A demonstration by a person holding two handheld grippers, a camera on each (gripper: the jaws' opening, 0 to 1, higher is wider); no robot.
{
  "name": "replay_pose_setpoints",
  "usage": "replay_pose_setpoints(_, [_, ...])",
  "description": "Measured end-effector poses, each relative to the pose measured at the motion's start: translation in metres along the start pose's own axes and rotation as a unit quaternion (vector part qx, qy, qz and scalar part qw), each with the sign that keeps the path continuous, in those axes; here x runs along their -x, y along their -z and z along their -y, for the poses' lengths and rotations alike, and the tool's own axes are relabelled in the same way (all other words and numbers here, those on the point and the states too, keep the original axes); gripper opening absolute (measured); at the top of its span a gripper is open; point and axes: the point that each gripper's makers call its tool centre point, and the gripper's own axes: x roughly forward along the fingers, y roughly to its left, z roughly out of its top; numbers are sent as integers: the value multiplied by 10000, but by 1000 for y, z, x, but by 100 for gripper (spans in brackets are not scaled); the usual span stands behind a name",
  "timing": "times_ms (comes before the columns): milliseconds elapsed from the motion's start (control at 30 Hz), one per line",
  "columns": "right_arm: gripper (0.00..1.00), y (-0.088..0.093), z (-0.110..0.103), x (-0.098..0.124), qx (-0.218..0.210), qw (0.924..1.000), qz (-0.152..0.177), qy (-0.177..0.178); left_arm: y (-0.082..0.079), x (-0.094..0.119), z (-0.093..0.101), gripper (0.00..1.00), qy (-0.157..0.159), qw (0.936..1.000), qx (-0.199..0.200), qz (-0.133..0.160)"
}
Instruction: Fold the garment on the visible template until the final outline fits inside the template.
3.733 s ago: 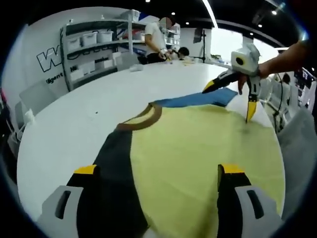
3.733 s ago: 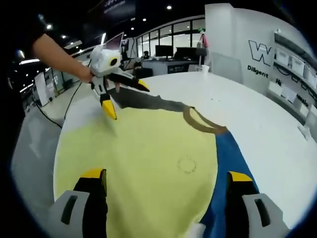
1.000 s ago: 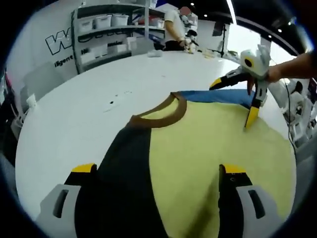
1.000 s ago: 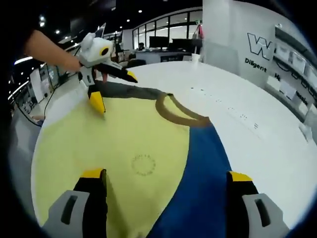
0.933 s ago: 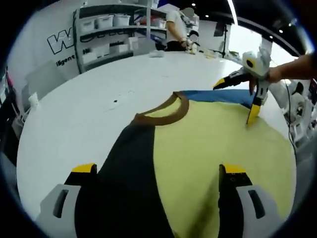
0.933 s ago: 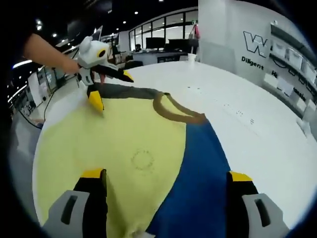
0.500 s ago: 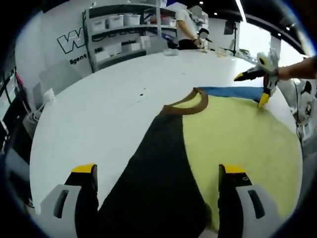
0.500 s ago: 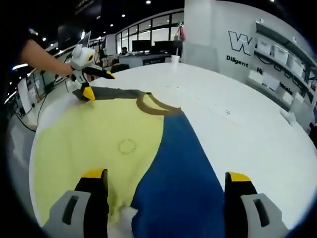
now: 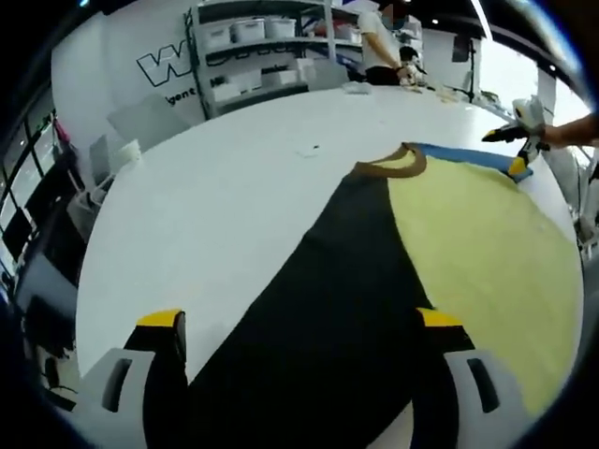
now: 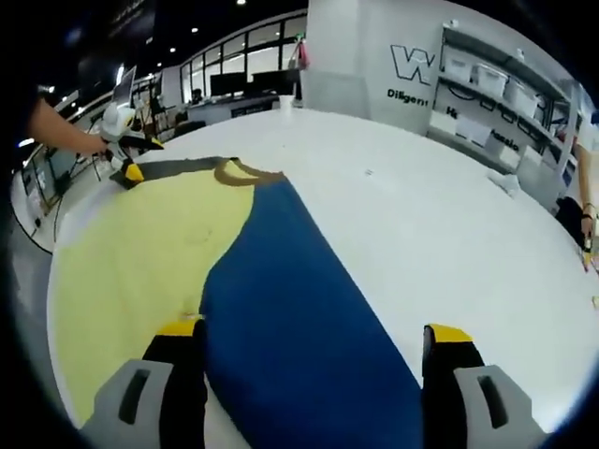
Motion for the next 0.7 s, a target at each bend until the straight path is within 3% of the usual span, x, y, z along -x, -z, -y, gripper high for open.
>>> replay_pose_setpoints(267, [94, 7, 11, 11, -117, 9997, 7, 192, 19, 12, -10, 97, -143, 9998, 27, -141])
replay_pose_setpoints(333, [95, 16, 14, 14, -139, 9996, -84, 240, 26, 15, -10, 97, -157, 9997, -7, -208])
replay_pose_setpoints(500, [95, 38, 16, 20, -64, 9989, -362, 295, 31, 20, -17, 99, -235, 9995, 157, -138])
replay_pose_setpoints(700, [99, 45, 32, 25, -259, 9985, -232, 426, 31, 19, -21, 99, -242, 9994, 199, -142])
